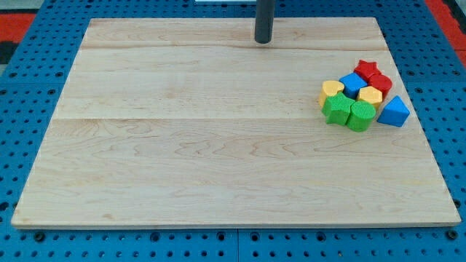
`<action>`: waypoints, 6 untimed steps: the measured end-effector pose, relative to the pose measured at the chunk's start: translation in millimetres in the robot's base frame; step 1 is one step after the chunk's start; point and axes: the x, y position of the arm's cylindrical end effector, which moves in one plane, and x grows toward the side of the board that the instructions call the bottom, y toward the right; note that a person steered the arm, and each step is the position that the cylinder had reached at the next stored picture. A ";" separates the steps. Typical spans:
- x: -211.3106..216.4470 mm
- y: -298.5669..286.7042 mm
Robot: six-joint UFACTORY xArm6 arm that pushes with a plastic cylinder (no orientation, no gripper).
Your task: Move the blue triangle closer to green circle
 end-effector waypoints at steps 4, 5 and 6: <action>88.1 6.0; 113.3 6.8; 144.8 16.9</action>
